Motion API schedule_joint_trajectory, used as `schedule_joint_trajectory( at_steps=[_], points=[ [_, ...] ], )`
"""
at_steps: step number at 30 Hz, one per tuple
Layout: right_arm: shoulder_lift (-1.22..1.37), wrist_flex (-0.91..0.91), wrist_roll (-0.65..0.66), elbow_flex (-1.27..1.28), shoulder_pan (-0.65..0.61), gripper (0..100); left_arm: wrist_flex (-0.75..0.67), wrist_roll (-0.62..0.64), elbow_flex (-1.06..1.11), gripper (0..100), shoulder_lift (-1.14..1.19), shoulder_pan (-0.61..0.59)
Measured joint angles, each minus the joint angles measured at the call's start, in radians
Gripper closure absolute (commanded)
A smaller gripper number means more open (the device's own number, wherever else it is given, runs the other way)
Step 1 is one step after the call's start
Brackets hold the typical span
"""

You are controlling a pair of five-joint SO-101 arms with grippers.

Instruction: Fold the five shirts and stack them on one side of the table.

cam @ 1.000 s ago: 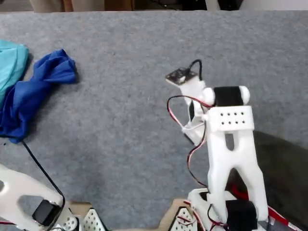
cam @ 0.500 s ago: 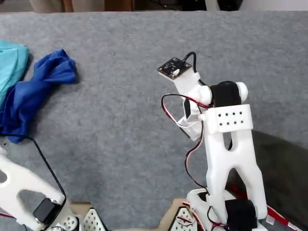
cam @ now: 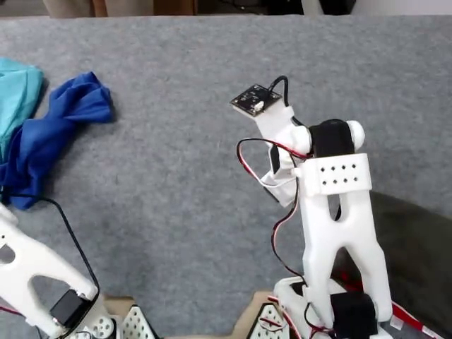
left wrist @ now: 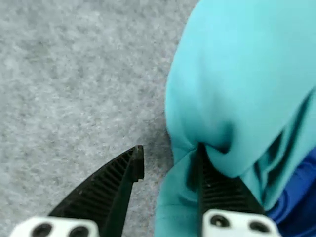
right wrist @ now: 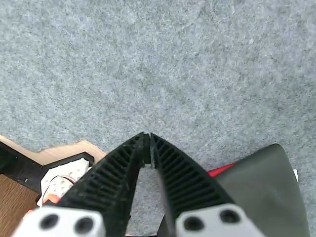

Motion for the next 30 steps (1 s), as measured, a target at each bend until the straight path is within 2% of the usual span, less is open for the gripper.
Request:
schedule_joint_trajectory(
  at_steps=[2, 9, 16, 20, 30],
  points=[
    [0.0, 0.0, 0.0, 0.0, 0.0, 99.3, 0.002, 0.0, 0.0, 99, 0.038, 0.021],
    [0.0, 0.0, 0.0, 0.0, 0.0, 99.3, 0.023, 0.002, -0.068, 98, 0.08, 0.048],
    [0.0, 0.0, 0.0, 0.0, 0.0, 99.3, 0.106, 0.015, -0.311, 98, 0.078, 0.003],
    [0.0, 0.0, 0.0, 0.0, 0.0, 99.3, 0.107, 0.055, -0.411, 98, 0.023, -0.049],
    [0.0, 0.0, 0.0, 0.0, 0.0, 99.3, 0.107, 0.115, -0.428, 98, -0.242, -0.144]
  ],
)
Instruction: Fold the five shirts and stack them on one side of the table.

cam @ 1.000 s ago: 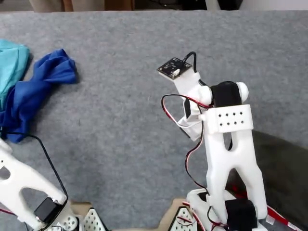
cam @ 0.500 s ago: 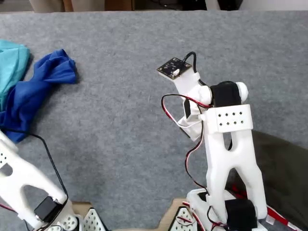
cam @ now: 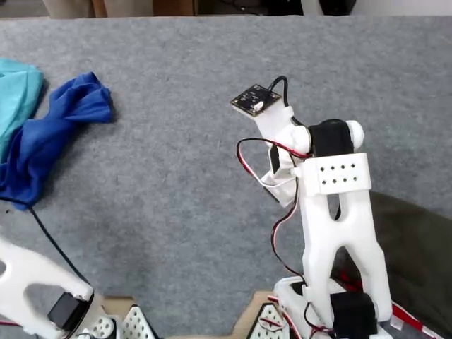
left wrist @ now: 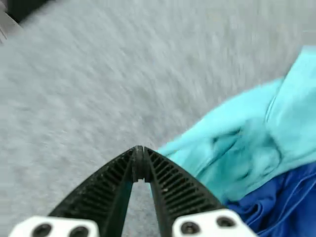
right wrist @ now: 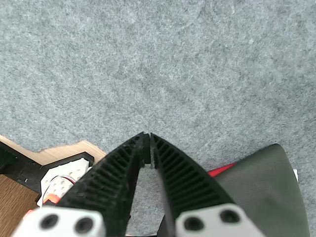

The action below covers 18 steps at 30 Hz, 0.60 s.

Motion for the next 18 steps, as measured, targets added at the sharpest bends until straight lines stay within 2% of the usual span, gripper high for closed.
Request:
schedule_joint_trajectory(
  at_steps=[8, 11, 13, 16, 18],
  points=[
    [0.0, 0.0, 0.0, 0.0, 0.0, 99.3, 0.0, 0.057, -0.008, 98, -0.282, -0.009],
    [0.0, 0.0, 0.0, 0.0, 0.0, 99.3, 0.0, 0.069, 0.014, 97, -0.318, -0.009],
    [0.0, 0.0, 0.0, 0.0, 0.0, 99.3, 0.0, 0.069, 0.078, 91, -0.31, -0.009],
    [0.0, 0.0, 0.0, 0.0, 0.0, 99.3, 0.0, 0.069, 0.216, 73, -0.264, 0.002],
    [0.0, 0.0, 0.0, 0.0, 0.0, 99.3, 0.0, 0.069, 0.307, 69, -0.218, 0.02]
  ],
)
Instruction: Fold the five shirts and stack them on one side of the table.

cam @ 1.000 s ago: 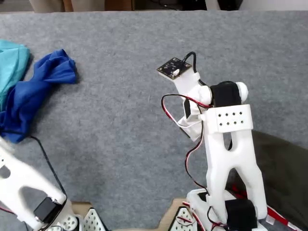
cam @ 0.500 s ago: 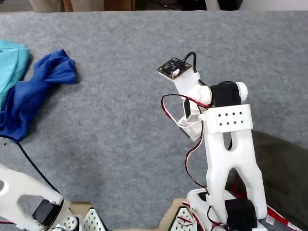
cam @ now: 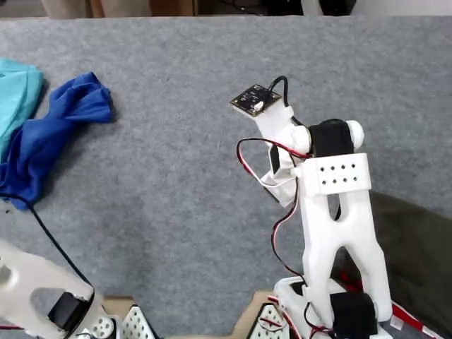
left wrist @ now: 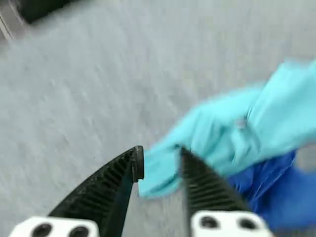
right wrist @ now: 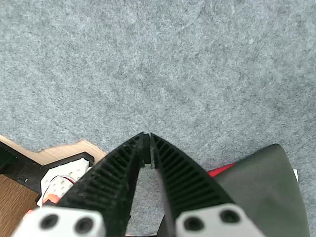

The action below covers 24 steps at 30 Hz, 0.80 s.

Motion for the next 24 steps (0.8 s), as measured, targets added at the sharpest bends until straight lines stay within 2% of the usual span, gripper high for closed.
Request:
schedule_joint_trajectory(
  at_steps=[5, 12, 15, 19, 24],
  points=[
    [0.0, 0.0, 0.0, 0.0, 0.0, 99.3, -0.009, 0.0, 0.11, 71, 0.12, 0.044],
    [0.0, 0.0, 0.0, 0.0, 0.0, 99.3, -0.13, 0.0, 0.112, 76, 0.376, 0.068],
    [0.0, 0.0, 0.0, 0.0, 0.0, 99.3, -0.153, 0.0, 0.112, 83, 0.43, 0.068],
    [0.0, 0.0, 0.0, 0.0, 0.0, 99.3, -0.158, 0.002, 0.112, 99, 0.44, 0.068],
    [0.0, 0.0, 0.0, 0.0, 0.0, 99.3, -0.107, 0.002, 0.046, 98, 0.443, 0.068]
  ],
)
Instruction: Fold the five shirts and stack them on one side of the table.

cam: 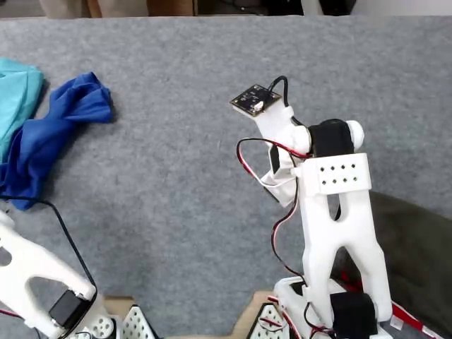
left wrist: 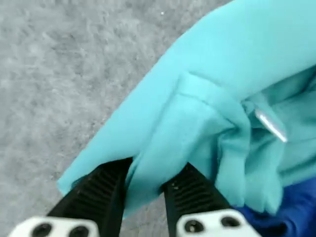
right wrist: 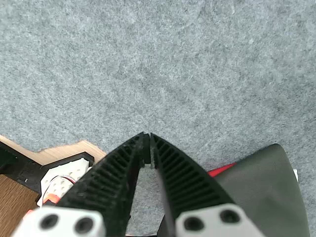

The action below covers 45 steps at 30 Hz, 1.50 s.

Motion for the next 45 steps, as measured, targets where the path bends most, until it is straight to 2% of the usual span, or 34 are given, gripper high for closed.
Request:
schedule_joint_trajectory(
  at_steps=[3, 6, 14, 19, 26, 34, 39, 45],
  points=[
    [0.0, 0.0, 0.0, 0.0, 0.0, 99.3, 0.086, 0.018, -0.161, 98, 0.0, -0.006],
    [0.0, 0.0, 0.0, 0.0, 0.0, 99.3, 0.098, 0.097, -0.319, 98, -0.011, -0.031],
    [0.0, 0.0, 0.0, 0.0, 0.0, 99.3, 0.107, 0.195, -0.359, 98, -0.362, -0.069],
    [0.0, 0.0, 0.0, 0.0, 0.0, 99.3, 0.107, 0.207, -0.361, 98, -0.578, -0.005],
    [0.0, 0.0, 0.0, 0.0, 0.0, 99.3, 0.109, 0.212, -0.362, 98, -0.701, 0.147],
    [0.0, 0.0, 0.0, 0.0, 0.0, 99.3, 0.109, 0.212, -0.362, 98, -0.753, 0.396],
    [0.0, 0.0, 0.0, 0.0, 0.0, 99.3, 0.109, 0.21, -0.362, 98, -0.875, 0.583],
    [0.0, 0.0, 0.0, 0.0, 0.0, 99.3, 0.109, 0.212, -0.331, 98, -0.976, 0.873]
  ],
)
